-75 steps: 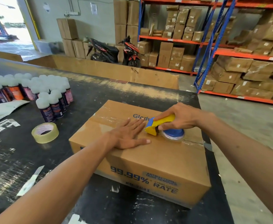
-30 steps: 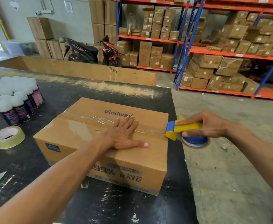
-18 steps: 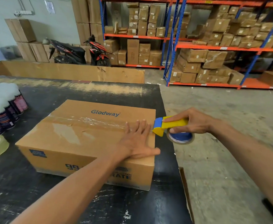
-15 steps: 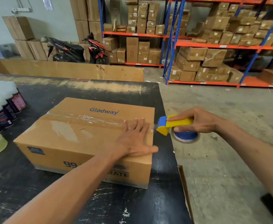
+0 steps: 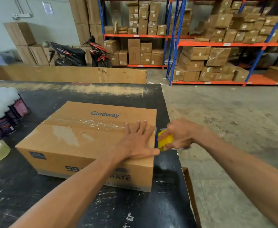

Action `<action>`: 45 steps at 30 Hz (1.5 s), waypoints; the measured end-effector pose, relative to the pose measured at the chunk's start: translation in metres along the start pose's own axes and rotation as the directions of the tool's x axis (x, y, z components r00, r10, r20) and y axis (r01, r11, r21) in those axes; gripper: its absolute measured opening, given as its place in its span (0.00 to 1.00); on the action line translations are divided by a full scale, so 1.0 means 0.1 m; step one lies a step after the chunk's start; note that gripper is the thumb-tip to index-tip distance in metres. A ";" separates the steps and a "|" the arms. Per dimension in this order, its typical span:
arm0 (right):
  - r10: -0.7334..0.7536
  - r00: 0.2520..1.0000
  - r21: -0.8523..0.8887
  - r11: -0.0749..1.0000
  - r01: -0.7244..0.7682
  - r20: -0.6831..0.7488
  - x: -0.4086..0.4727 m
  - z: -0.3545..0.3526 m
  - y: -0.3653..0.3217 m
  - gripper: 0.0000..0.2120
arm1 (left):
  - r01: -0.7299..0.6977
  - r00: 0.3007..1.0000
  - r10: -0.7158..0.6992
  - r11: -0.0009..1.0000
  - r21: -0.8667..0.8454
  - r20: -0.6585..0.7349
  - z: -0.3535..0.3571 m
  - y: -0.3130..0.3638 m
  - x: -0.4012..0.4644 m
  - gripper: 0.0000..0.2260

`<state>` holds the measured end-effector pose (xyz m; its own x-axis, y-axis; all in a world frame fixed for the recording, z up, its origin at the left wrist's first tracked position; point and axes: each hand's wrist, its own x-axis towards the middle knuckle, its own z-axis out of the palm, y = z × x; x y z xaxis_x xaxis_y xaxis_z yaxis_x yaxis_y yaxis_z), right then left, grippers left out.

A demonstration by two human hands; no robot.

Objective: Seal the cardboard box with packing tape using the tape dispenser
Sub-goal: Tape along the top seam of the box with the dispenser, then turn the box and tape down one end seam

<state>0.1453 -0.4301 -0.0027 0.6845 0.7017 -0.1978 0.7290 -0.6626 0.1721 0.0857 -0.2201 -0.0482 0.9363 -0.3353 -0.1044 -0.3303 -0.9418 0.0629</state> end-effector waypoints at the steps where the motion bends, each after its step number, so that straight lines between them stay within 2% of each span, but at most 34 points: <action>1: -0.007 1.000 -0.029 1.000 0.007 0.024 0.05 0.03 -0.05 0.23 | 0.002 1.000 -0.002 1.000 -0.007 0.009 -0.03 0.00 -0.01 0.45; 3: 0.032 0.999 -0.048 0.998 -0.030 0.027 0.08 0.03 -0.04 0.21 | 0.057 0.998 -0.058 0.994 -0.094 -0.014 -0.10 0.05 0.00 0.41; 6: 0.140 0.990 -0.035 0.990 -0.140 -0.002 -0.03 -0.09 0.14 0.23 | 0.303 0.936 -0.342 0.906 -0.295 -0.088 -0.19 0.28 0.23 0.35; 8: 0.199 0.979 0.012 0.980 -0.199 -0.036 -0.12 -0.17 0.25 0.24 | 0.448 0.881 -0.471 0.858 -0.251 -0.039 -0.17 0.44 0.39 0.35; 10: 0.254 0.964 0.081 0.965 -0.248 -0.082 -0.18 -0.19 0.32 0.24 | 0.485 0.871 -0.492 0.859 -0.166 0.001 -0.11 0.49 0.47 0.33; 14: 0.338 0.934 0.323 0.902 -0.285 -0.120 -0.30 -0.24 0.29 0.25 | 0.403 0.913 -0.408 0.906 -0.126 -0.011 -0.06 0.35 0.43 0.31; 17: 0.373 0.914 0.631 0.750 -0.196 -0.159 -0.39 -0.39 0.10 0.20 | 0.278 0.959 -0.282 0.955 -0.107 -0.017 -0.05 0.06 0.28 0.31; 19: 0.378 0.906 0.762 0.638 -0.106 -0.190 -0.39 -0.52 -0.08 0.17 | 0.156 0.987 -0.159 0.981 -0.112 -0.016 -0.04 -0.20 0.10 0.32; 23: 0.387 0.894 0.845 0.535 -0.017 -0.227 -0.16 -0.76 -0.58 0.16 | -0.125 0.991 0.130 0.980 -0.154 0.020 -0.08 -0.81 -0.37 0.35; 25: 0.377 0.892 0.860 0.509 0.026 -0.250 0.02 -0.83 -0.86 0.17 | -0.202 0.974 0.220 0.953 -0.224 0.059 -0.16 -1.07 -0.60 0.37; 27: 0.364 0.895 0.861 0.508 0.041 -0.257 0.20 -0.88 -1.13 0.18 | -0.179 0.978 0.199 0.956 -0.233 0.064 -0.17 -1.21 -0.82 0.38; 30: 0.381 0.884 0.862 0.505 0.045 -0.270 0.40 -0.94 -1.51 0.19 | 0.081 0.996 -0.083 0.995 -0.058 -0.038 0.03 -1.25 -1.05 0.49; 32: 0.419 0.862 0.879 0.473 0.060 -0.285 0.48 -0.95 -1.75 0.18 | 0.178 0.982 -0.175 0.983 0.034 -0.074 0.14 -1.28 -1.12 0.53; 41: 0.573 0.754 0.905 0.420 0.065 -0.320 0.46 -0.89 -2.19 0.19 | -0.107 0.993 0.108 0.994 0.021 -0.042 0.10 -1.69 -1.26 0.47; 45: 0.609 0.721 0.902 0.428 0.051 -0.330 0.37 -0.89 -2.29 0.18 | -0.158 0.987 0.159 0.987 0.025 -0.024 0.09 -1.71 -1.31 0.47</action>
<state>0.0042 -0.2294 0.0363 0.9410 0.1886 0.2808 0.3379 -0.4842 -0.8071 0.0183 -0.0153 -0.0541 0.8745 -0.4801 -0.0688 -0.4773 -0.8771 0.0534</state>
